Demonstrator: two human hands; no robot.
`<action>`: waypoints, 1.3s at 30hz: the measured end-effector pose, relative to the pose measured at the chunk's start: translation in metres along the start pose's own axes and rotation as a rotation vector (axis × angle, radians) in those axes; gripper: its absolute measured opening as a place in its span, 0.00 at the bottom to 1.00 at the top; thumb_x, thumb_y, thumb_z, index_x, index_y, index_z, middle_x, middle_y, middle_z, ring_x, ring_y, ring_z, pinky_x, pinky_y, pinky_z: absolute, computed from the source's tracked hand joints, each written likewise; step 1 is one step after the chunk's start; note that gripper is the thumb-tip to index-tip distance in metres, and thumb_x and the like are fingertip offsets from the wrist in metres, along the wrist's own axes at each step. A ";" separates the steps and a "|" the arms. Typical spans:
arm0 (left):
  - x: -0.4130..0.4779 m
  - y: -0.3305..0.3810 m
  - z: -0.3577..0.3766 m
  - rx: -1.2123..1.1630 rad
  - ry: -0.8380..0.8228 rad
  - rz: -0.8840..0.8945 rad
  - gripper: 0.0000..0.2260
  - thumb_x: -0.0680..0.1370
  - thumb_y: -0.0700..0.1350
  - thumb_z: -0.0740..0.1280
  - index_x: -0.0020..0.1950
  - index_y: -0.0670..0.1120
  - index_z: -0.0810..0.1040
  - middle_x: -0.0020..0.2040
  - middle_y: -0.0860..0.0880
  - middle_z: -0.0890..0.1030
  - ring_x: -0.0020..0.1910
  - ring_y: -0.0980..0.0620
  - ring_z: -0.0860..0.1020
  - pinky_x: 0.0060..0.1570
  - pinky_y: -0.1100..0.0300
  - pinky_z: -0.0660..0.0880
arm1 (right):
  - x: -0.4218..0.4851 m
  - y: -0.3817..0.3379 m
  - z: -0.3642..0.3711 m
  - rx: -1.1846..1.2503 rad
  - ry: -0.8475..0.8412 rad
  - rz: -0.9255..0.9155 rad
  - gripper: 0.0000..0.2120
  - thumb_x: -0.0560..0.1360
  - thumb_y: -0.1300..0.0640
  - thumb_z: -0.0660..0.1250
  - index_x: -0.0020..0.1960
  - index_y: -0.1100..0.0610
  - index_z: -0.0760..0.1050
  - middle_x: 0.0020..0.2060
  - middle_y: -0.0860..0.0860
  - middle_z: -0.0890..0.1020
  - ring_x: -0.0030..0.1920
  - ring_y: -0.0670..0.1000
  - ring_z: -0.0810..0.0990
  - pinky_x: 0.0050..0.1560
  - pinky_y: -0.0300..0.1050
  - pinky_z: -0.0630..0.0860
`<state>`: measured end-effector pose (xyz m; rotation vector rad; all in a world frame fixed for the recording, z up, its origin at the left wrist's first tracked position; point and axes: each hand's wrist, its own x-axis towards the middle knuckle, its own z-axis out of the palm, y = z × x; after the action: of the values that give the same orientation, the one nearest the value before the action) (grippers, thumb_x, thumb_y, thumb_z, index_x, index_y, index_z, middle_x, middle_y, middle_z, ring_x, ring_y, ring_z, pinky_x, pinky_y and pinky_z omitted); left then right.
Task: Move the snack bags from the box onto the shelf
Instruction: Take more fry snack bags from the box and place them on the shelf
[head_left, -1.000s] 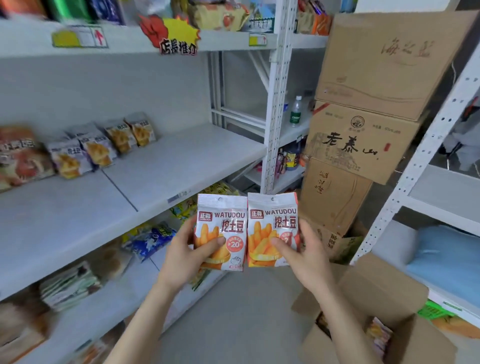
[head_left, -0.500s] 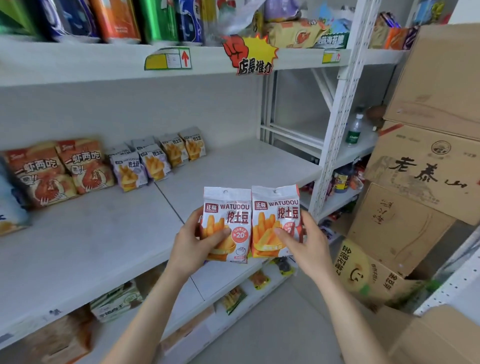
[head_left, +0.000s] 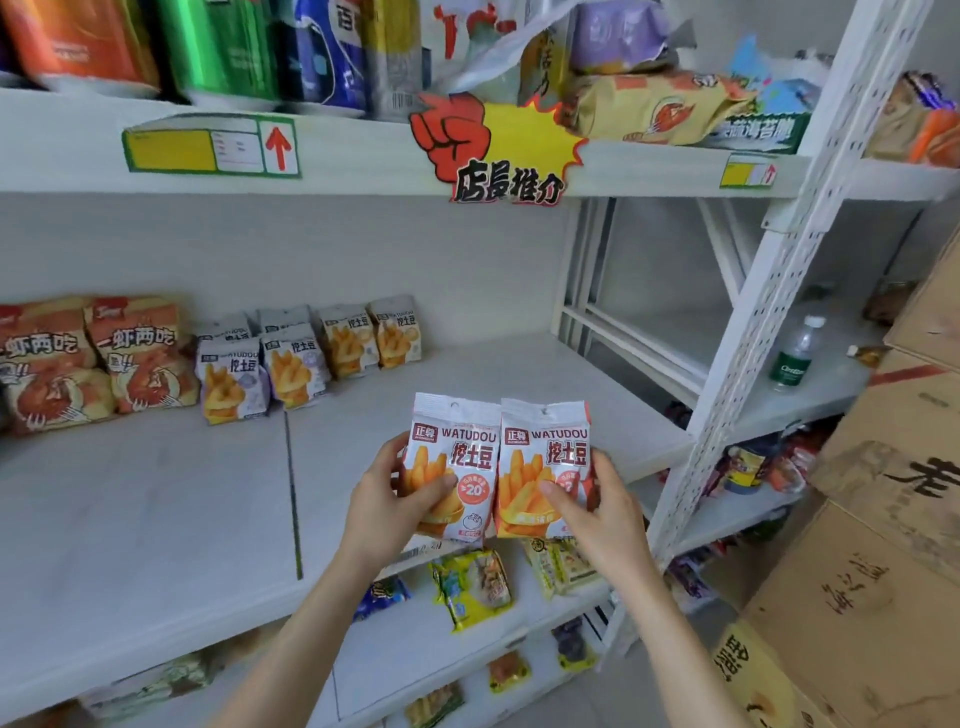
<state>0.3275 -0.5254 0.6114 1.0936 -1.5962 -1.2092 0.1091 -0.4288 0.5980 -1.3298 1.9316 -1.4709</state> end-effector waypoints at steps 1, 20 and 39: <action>0.013 -0.001 0.009 0.006 0.017 -0.005 0.28 0.72 0.49 0.75 0.69 0.54 0.70 0.57 0.53 0.79 0.52 0.54 0.79 0.49 0.49 0.82 | 0.017 0.006 -0.002 0.005 -0.013 -0.003 0.20 0.71 0.45 0.73 0.60 0.42 0.72 0.52 0.39 0.82 0.52 0.37 0.80 0.48 0.39 0.76; 0.281 -0.041 0.099 -0.009 0.293 0.006 0.27 0.74 0.45 0.75 0.70 0.50 0.70 0.49 0.58 0.79 0.48 0.58 0.79 0.41 0.65 0.76 | 0.329 0.091 0.052 0.046 -0.064 -0.126 0.19 0.72 0.47 0.73 0.60 0.44 0.72 0.52 0.40 0.82 0.52 0.44 0.80 0.52 0.43 0.76; 0.473 -0.104 0.150 0.028 0.694 0.079 0.23 0.74 0.48 0.73 0.66 0.45 0.71 0.49 0.52 0.78 0.52 0.48 0.79 0.54 0.50 0.77 | 0.547 0.153 0.143 0.109 -0.108 -0.279 0.24 0.72 0.51 0.73 0.64 0.53 0.68 0.54 0.48 0.80 0.53 0.50 0.79 0.51 0.45 0.73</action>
<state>0.0718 -0.9559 0.5342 1.2736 -1.1016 -0.6430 -0.1184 -0.9650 0.5371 -1.6435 1.6252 -1.5683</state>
